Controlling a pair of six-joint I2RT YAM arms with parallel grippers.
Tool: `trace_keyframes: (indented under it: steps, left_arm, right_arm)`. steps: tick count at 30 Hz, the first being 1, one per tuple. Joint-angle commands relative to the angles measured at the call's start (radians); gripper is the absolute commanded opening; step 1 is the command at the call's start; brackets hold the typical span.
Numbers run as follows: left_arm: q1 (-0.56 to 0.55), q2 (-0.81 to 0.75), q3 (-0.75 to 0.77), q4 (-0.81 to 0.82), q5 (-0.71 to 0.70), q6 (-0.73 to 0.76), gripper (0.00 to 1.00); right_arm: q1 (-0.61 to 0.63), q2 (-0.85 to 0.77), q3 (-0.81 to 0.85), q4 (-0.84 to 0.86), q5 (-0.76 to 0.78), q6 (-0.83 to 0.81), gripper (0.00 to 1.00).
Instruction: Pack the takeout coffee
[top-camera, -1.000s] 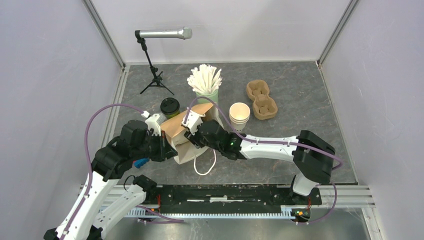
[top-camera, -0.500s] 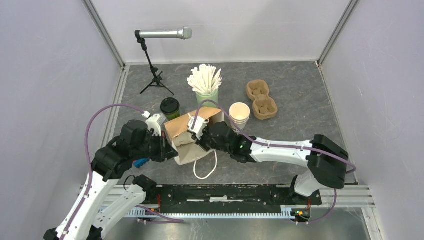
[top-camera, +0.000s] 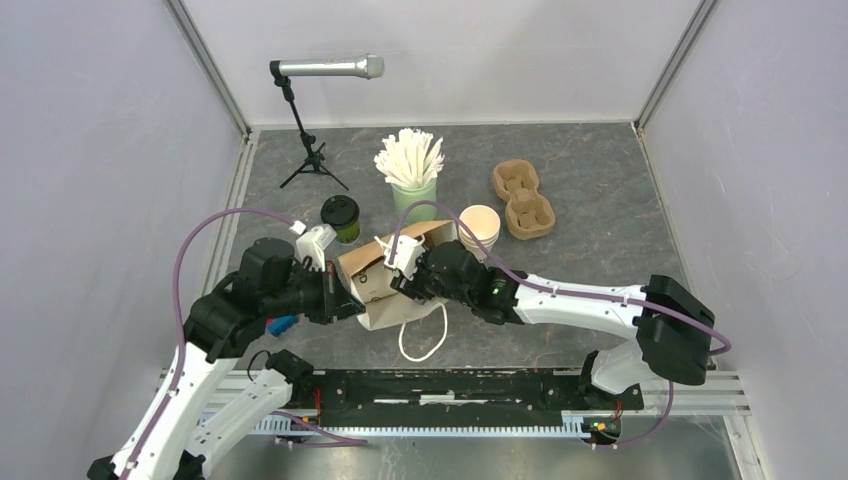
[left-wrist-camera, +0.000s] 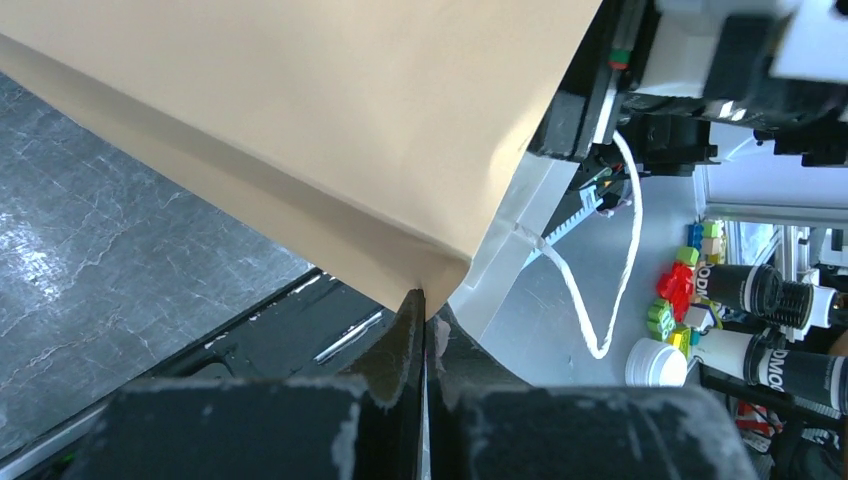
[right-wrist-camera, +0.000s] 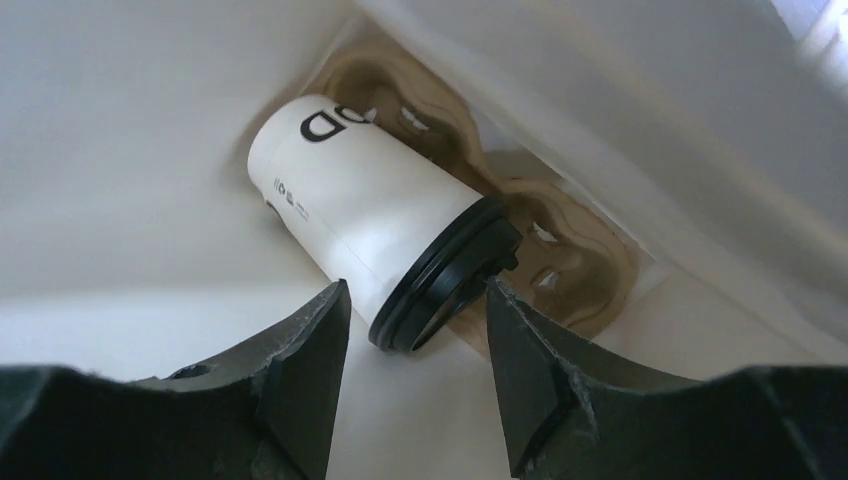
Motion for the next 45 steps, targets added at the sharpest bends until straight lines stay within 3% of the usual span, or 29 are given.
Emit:
trace_keyframes:
  steps: [1,4,13,24,35,42,45]
  left_arm:
    - [-0.004,0.012,0.016,0.047,0.061,-0.044,0.02]
    - [-0.005,0.01,0.006,0.053,0.063,-0.042,0.02]
    - [-0.004,0.008,-0.009,0.069,0.072,-0.046,0.02]
    - [-0.005,0.008,-0.012,0.075,0.081,-0.039,0.02]
    - [-0.004,0.005,-0.009,0.076,0.078,-0.038,0.02]
    - [-0.004,0.004,-0.009,0.076,0.076,-0.039,0.02]
    - [-0.004,0.001,-0.009,0.076,0.076,-0.04,0.02]
  right_arm:
    - [-0.048,-0.029,0.047,-0.099,-0.123,-0.16,0.6]
    - [-0.069,-0.018,0.066,-0.113,-0.192,-0.138,0.66]
    - [-0.071,0.025,0.001,0.024,-0.155,-0.008,0.74]
    - [-0.071,0.092,0.033,-0.005,-0.088,0.052,0.74]
    - [-0.07,0.116,0.031,-0.008,-0.186,0.106,0.55]
    - [-0.07,0.096,0.003,0.014,-0.203,0.1,0.33]
    - [-0.071,0.086,-0.012,0.027,-0.197,0.095,0.28]
